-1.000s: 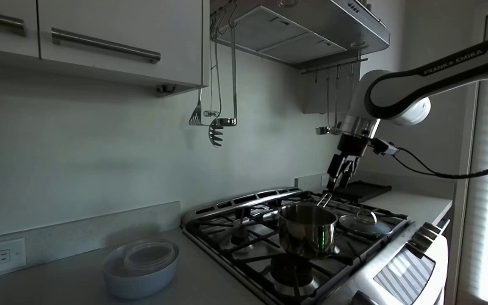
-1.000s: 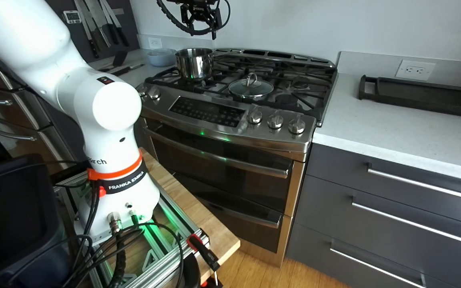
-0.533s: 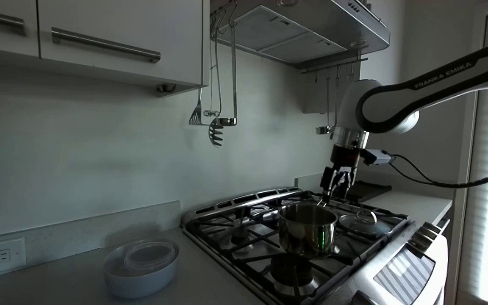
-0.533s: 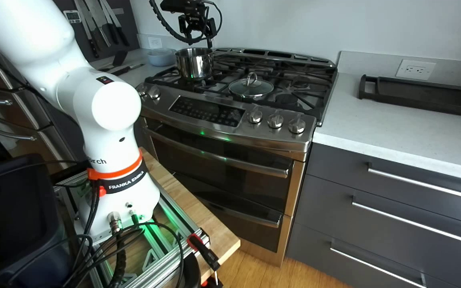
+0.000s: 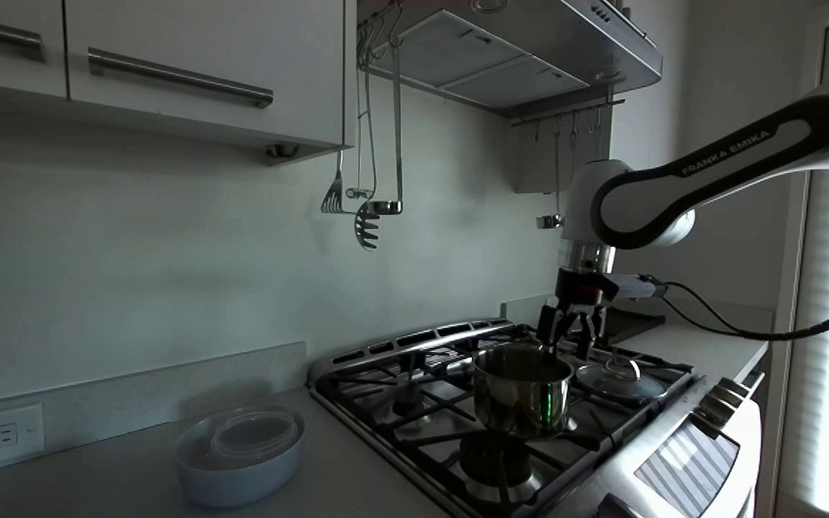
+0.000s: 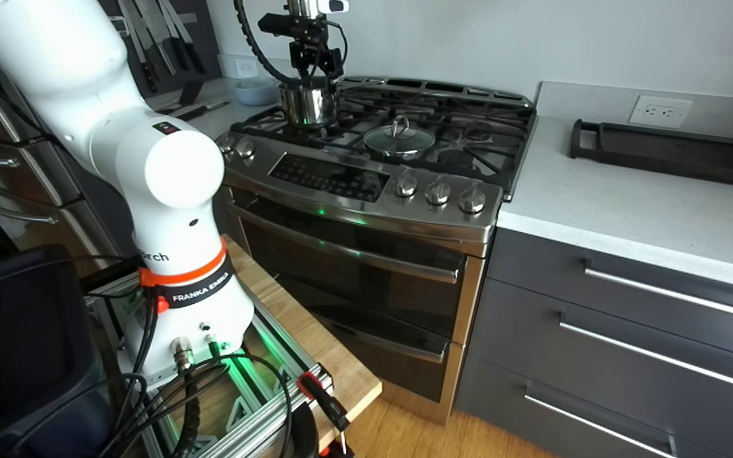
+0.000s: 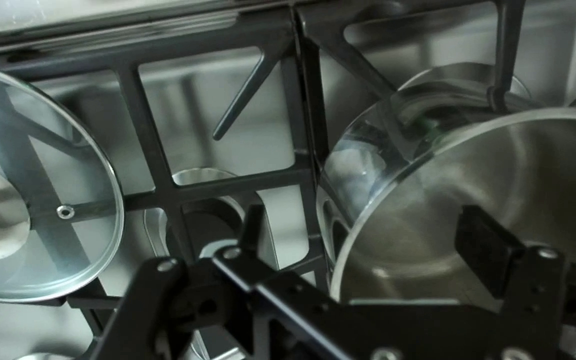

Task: Remove the lid from the silver pot

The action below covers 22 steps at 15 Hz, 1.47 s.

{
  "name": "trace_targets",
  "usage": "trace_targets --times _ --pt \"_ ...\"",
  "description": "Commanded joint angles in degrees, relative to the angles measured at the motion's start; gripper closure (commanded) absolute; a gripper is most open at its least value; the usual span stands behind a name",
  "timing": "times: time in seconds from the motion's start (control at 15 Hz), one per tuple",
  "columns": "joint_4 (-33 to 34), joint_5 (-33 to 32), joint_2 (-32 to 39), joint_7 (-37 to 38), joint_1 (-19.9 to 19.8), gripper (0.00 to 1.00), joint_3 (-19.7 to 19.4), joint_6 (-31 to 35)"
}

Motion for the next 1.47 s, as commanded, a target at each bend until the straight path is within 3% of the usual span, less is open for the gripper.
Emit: trace_targets --times 0.0,0.6,1.4 --pt "-0.2 0.0 1.2 4.6 -0.7 0.28 0.9 1.1" --pt "0.2 -0.5 2.6 10.1 -1.0 0.98 1.2 0.9" --pt "1.8 -1.5 3.8 13.7 -1.6 0.98 1.3 1.3"
